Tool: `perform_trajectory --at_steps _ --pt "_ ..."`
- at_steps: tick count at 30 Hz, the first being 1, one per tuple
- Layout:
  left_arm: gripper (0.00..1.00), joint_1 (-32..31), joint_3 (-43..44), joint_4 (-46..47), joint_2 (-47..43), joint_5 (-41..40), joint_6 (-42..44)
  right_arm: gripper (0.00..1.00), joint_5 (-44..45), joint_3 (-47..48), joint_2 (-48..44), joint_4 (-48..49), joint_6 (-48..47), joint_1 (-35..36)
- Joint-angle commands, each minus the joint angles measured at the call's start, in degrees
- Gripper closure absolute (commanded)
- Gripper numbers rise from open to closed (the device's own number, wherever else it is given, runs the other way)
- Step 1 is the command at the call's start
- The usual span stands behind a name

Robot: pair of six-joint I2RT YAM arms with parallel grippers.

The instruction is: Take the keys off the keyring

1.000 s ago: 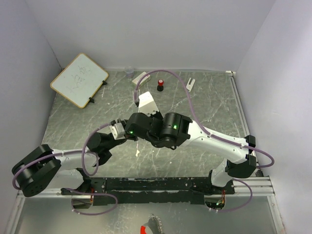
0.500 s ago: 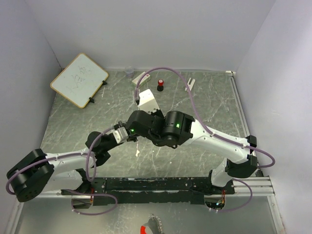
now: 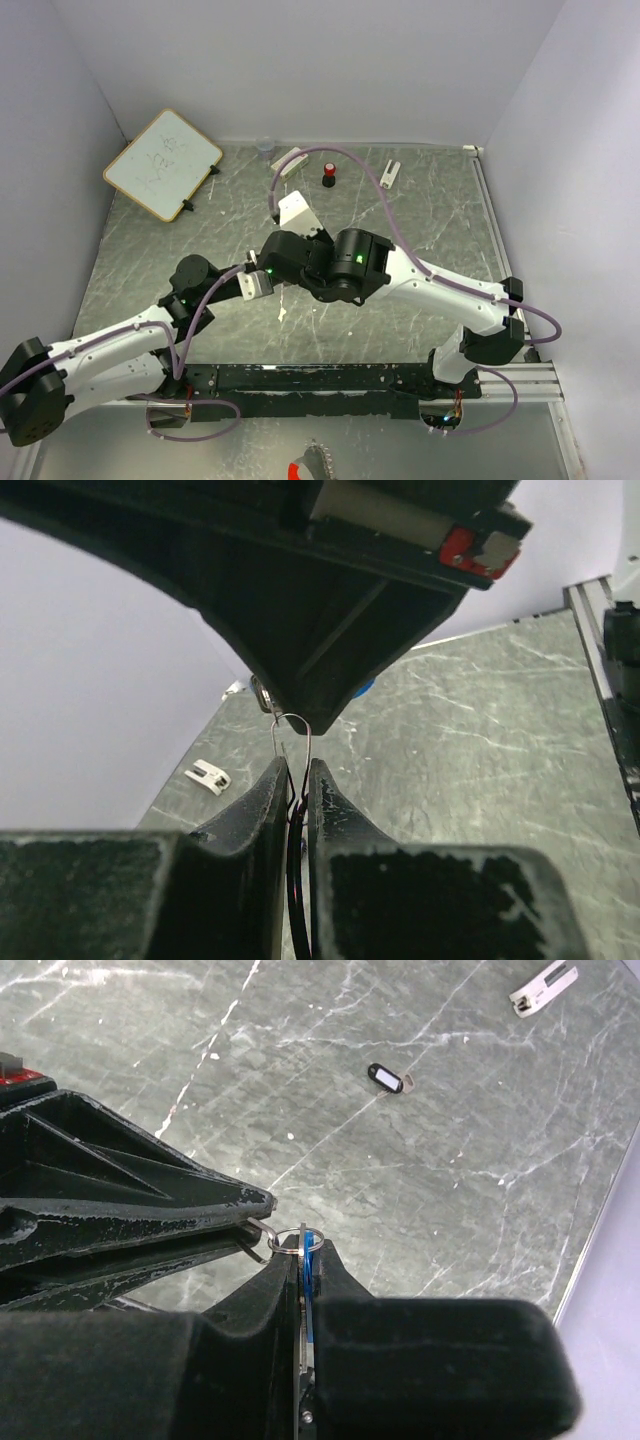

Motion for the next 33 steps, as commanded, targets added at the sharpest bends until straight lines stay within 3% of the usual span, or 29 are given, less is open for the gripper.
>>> perform_trajectory --at_steps 1,6,13,20,33 --pt "0.91 -0.17 2.41 -11.50 -3.41 10.61 3.52 1.00 1.45 -0.79 -1.32 0.21 -2.49 -0.44" --pt "0.91 -0.12 4.42 -16.36 -5.84 15.86 4.70 1.00 -0.68 -1.63 -1.35 1.79 -4.33 -0.50" --pt "0.93 -0.14 5.45 -17.24 -6.17 20.36 5.13 1.00 -9.99 -3.48 -4.52 11.14 -11.82 -0.42" --pt "0.91 -0.13 4.96 -11.78 -7.31 26.33 2.14 1.00 -19.78 -8.24 -8.01 18.99 -16.96 -0.51" --pt "0.92 -0.20 6.12 -6.54 -4.38 27.41 1.47 1.00 -33.38 -14.56 -9.26 27.39 -21.52 -1.37"
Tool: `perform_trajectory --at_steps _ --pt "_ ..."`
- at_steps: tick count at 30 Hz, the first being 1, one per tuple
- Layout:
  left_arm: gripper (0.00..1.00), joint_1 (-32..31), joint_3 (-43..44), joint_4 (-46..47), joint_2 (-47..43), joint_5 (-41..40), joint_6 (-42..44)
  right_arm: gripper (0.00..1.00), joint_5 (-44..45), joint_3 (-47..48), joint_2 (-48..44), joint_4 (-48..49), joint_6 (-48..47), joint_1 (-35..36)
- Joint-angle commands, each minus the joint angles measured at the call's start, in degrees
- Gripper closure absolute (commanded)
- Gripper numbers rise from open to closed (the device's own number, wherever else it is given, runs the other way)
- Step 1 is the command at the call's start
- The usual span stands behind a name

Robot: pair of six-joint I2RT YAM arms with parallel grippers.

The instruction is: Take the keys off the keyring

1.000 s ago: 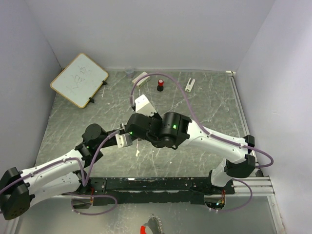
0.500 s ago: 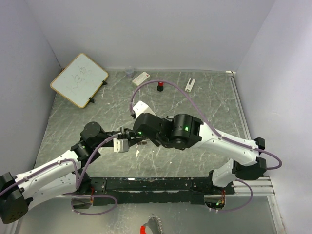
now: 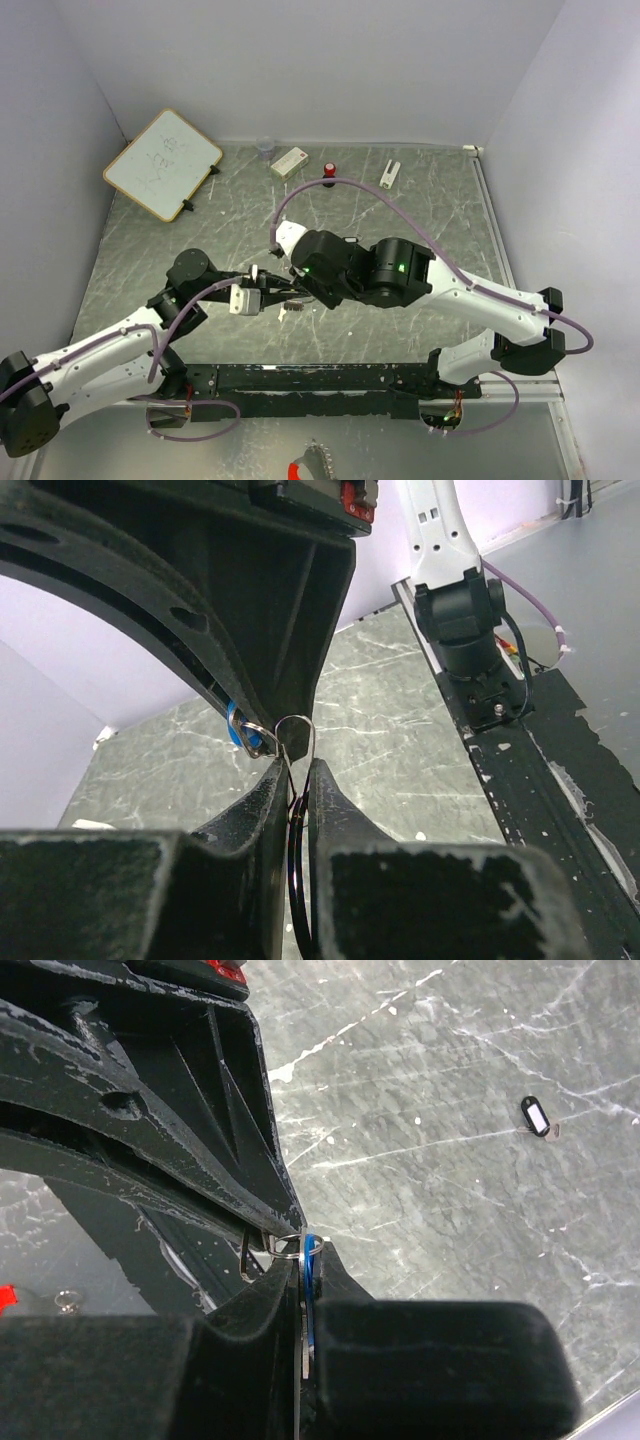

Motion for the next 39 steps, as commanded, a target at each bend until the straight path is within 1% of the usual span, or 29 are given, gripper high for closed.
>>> perform_trajectory --at_steps 1,5,8,15,22,25,26,27,32,35,39 --pt "0.92 -1.40 2.87 9.08 1.46 6.28 0.29 1.00 -5.59 -1.33 3.09 15.23 -1.61 -0.47" --pt "0.92 -1.34 4.00 10.27 2.60 8.31 0.11 1.00 -7.00 -2.71 3.51 17.96 -2.56 -2.13" --pt "0.93 -1.34 4.41 11.63 3.10 8.76 0.26 1.00 -10.53 -4.11 3.36 21.10 -3.60 -4.70" --pt "0.93 -1.35 7.81 6.98 5.15 11.05 4.23 1.00 -18.68 -3.96 5.55 23.85 -5.66 -12.06" --pt "0.93 -1.38 11.10 1.64 7.60 12.01 9.16 1.00 -34.31 -0.34 12.01 23.04 -9.80 -19.54" --pt "0.93 -1.35 11.65 2.17 8.28 12.17 9.57 1.00 -40.35 -0.60 15.04 23.38 -11.39 -20.64" --pt "0.93 -1.32 11.79 2.87 8.56 12.32 9.38 1.00 -44.47 -1.16 15.76 24.17 -11.77 -20.79" --pt "0.93 -1.37 11.97 3.60 8.94 12.56 9.17 1.00 -46.71 -1.44 16.55 24.66 -12.02 -20.82" --pt "0.93 -1.36 13.12 5.17 10.79 12.15 9.28 1.00 -54.84 -3.45 17.80 28.68 -12.12 -21.03" --pt "0.93 -1.39 13.02 7.08 11.09 12.02 8.40 1.00 -52.98 -3.68 17.21 30.00 -11.31 -21.39" --pt "0.93 -1.34 10.76 14.04 9.87 11.99 4.87 1.00 -48.80 -4.56 17.51 32.26 -8.41 -23.78"
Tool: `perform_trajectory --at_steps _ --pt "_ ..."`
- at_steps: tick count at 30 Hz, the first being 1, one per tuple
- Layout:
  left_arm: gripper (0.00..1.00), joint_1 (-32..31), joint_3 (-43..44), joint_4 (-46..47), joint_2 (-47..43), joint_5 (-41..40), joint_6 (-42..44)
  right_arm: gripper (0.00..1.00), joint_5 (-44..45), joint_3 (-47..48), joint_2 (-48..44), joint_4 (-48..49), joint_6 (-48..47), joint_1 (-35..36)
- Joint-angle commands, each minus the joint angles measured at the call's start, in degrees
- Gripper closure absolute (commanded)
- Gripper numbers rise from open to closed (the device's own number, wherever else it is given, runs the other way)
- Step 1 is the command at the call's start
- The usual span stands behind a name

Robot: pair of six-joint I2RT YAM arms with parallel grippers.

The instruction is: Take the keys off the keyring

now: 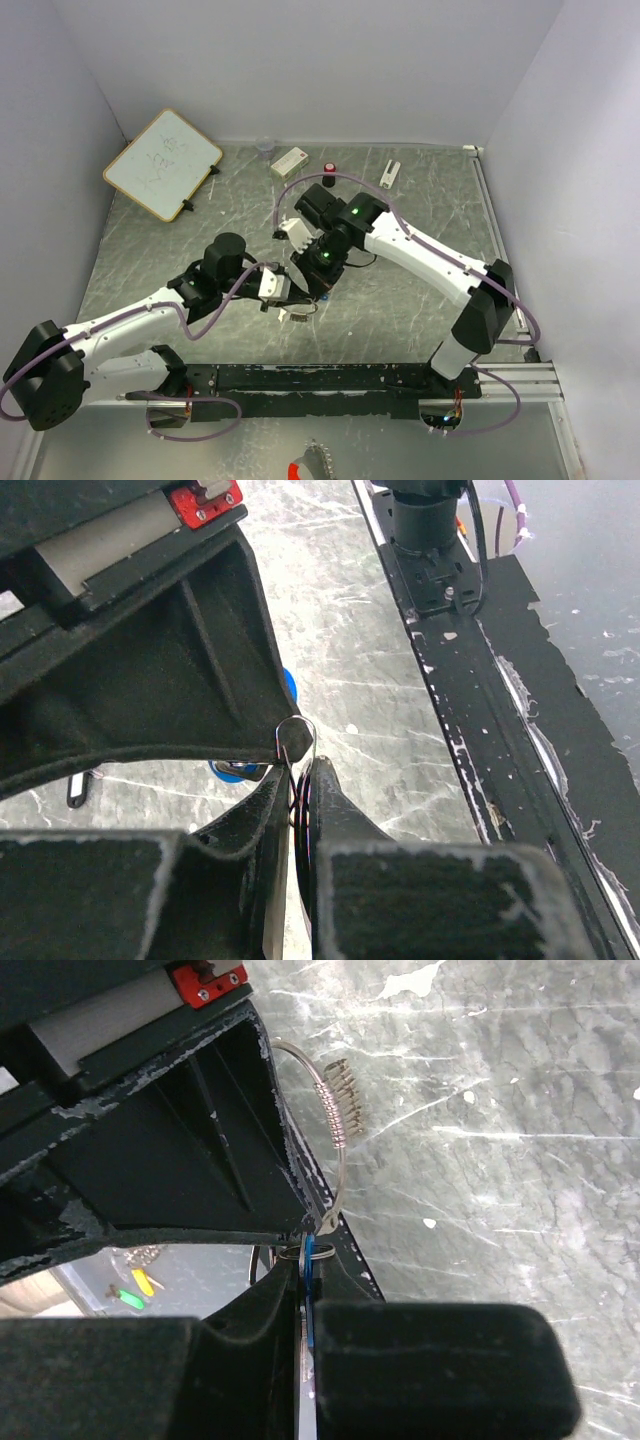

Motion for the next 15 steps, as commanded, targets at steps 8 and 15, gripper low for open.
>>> perform_trajectory --at_steps 8,15 --pt "0.93 -3.50 5.32 40.72 -3.56 12.41 -6.09 1.00 -9.18 -1.34 5.61 38.03 6.18 -2.40" --pt "0.93 -3.54 5.31 45.09 -4.33 15.24 -9.35 1.00 -15.42 3.18 9.68 34.71 4.10 -3.32"
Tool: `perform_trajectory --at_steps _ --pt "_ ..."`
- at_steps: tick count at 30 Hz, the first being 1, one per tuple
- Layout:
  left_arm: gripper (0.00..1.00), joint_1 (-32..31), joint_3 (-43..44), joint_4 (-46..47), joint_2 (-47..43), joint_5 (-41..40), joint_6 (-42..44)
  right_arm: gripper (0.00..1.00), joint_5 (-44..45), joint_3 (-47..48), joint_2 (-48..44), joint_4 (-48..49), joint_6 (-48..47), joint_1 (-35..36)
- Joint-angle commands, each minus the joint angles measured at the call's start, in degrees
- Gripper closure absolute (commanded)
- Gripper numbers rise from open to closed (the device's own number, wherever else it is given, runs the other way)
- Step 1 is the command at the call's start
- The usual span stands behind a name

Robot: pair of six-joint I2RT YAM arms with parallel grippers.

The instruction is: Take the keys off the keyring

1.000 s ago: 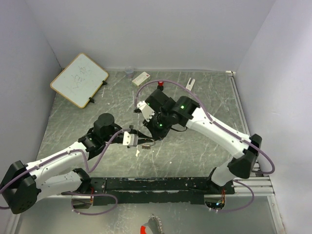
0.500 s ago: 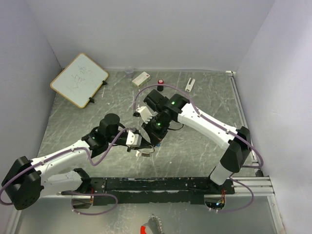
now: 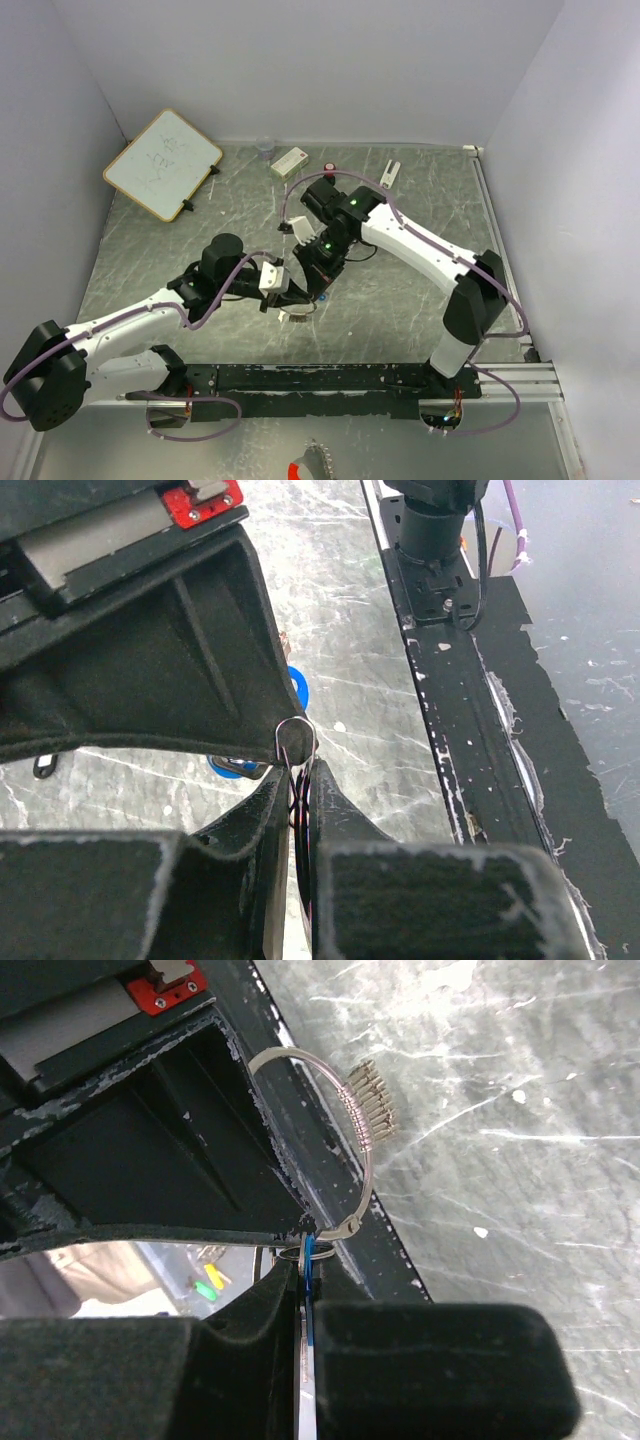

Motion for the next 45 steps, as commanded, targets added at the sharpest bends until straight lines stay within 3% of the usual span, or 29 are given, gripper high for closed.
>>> perform_trajectory --at_steps 1,5,10,15,18,24,26,27,32,36,42,45 --pt "0.93 -4.30 7.22 39.17 -4.32 16.42 -0.08 1.00 -6.15 5.31 7.97 31.98 -0.55 1.73" --pt "0.93 -4.31 7.47 35.98 -4.72 15.58 1.28 1.00 -0.27 6.76 7.99 27.59 -1.13 1.77" --pt "0.93 -4.31 9.46 24.11 -6.18 14.21 8.55 0.98 11.70 4.63 0.47 25.69 0.43 2.02" --pt "0.93 -4.34 9.37 31.82 -5.91 19.19 2.70 0.98 18.24 5.25 -6.14 23.52 1.39 2.02" --pt "0.93 -4.35 10.44 33.39 -5.39 21.39 0.91 0.83 16.96 6.05 -9.45 23.15 1.14 2.15" --pt "0.93 -4.30 9.30 47.40 -2.84 23.19 -9.60 0.74 17.37 3.69 -13.20 24.10 1.93 2.32" --pt "0.93 -4.29 9.08 52.00 -1.55 23.18 -13.03 0.97 17.48 2.78 -13.51 24.41 1.87 2.23" --pt "0.93 -4.35 8.96 54.96 -0.92 23.25 -14.85 1.00 17.54 2.25 -13.66 24.69 1.91 2.20" --pt "0.93 -4.25 8.23 62.86 1.19 23.15 -21.38 1.00 20.87 0.77 -14.12 25.11 2.02 2.24" --pt "0.93 -4.33 8.32 55.28 -0.74 21.91 -15.44 1.00 27.70 0.10 -14.40 24.88 3.00 2.21" --pt "0.93 -4.31 9.77 26.47 -7.73 14.69 3.86 1.00 36.40 1.93 -17.22 22.93 3.99 2.20" --pt "0.93 -4.36 9.65 20.56 -10.17 11.38 7.07 1.00 41.02 3.24 -18.85 22.34 5.01 2.23"
